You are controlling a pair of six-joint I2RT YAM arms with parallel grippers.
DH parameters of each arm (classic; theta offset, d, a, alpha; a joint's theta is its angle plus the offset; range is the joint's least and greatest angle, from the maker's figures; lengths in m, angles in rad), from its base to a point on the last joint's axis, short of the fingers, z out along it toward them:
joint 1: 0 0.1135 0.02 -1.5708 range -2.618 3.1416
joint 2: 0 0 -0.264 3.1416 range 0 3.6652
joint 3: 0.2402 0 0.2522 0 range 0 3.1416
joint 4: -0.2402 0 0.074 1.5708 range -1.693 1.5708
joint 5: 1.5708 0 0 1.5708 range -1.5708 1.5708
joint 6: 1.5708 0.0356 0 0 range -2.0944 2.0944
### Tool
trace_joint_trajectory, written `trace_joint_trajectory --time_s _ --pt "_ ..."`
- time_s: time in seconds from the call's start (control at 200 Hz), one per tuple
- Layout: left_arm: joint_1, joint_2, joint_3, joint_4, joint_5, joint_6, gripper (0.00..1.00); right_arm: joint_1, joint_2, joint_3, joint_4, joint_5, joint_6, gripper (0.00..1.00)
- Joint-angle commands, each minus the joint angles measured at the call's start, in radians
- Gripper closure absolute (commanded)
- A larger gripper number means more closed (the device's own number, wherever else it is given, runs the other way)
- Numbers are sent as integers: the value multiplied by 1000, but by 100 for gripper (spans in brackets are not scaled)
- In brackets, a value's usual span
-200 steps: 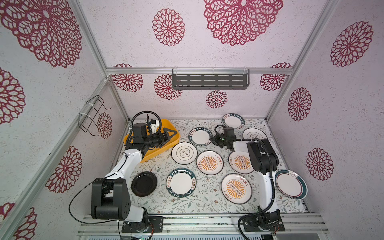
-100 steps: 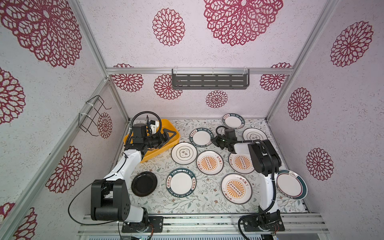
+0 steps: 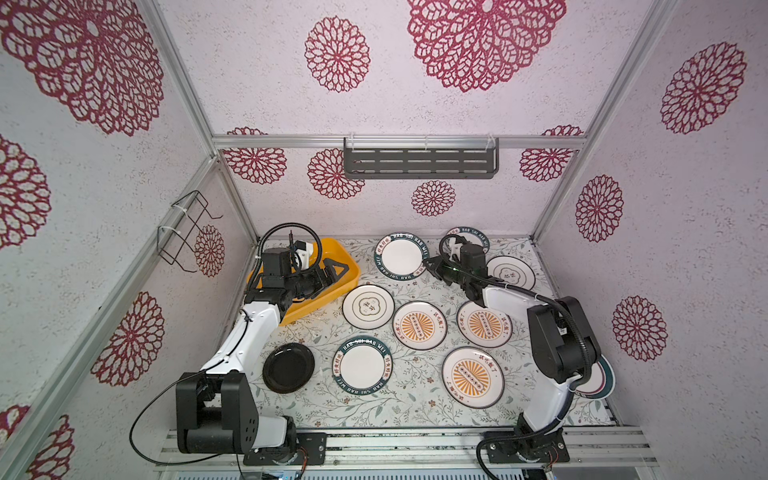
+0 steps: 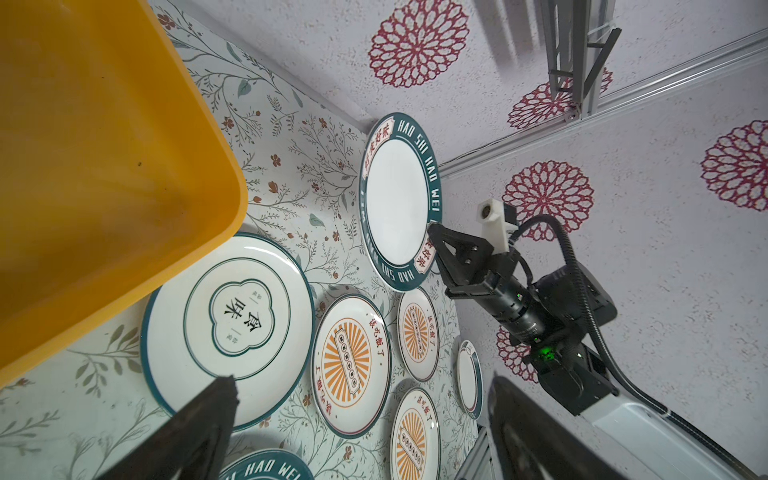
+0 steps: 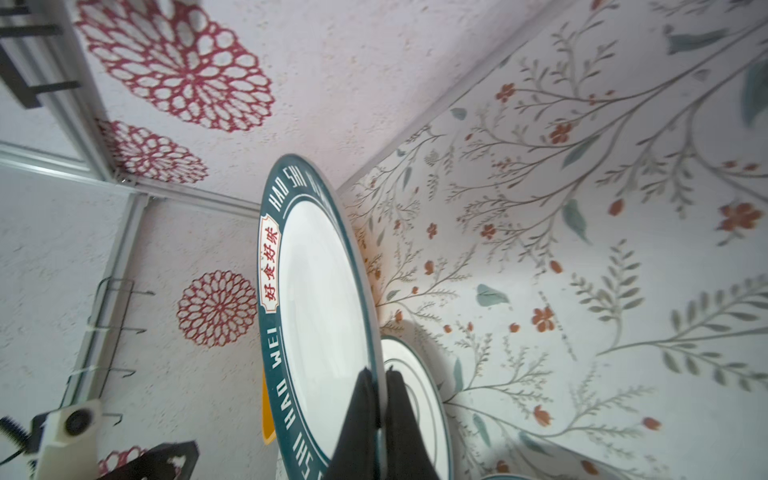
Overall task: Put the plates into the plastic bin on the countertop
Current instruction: 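Grasp the raised plate rim with the left gripper while the right gripper holds it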
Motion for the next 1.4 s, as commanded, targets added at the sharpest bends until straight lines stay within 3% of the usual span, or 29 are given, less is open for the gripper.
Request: trace_joint_trajectory --time_s 0.0,0.14,0.335,0.605,1.041,1.151,1.226,1.286,1.396 --pt "3 -15 24 -15 -2 37 3 66 -75 8 6 -77 -30 100" --pt "3 -3 25 -24 -13 47 0 124 -102 9 -2 -112 -17 100" --pt "3 27 31 -26 -7 46 9 171 -130 -14 73 -134 30 100" --pt "2 63 35 -5 24 32 50 187 -134 -32 137 -158 70 100" --pt "3 80 32 19 47 17 95 209 -99 4 135 -169 55 100" --pt "8 90 35 22 47 19 99 211 -86 15 148 -168 39 81" --pt "16 99 33 41 60 9 100 209 -74 19 181 -175 39 59" --pt "27 104 29 60 59 -7 100 209 -63 24 205 -175 33 47" --pt "61 117 23 94 47 -45 100 198 -62 27 225 -146 21 39"
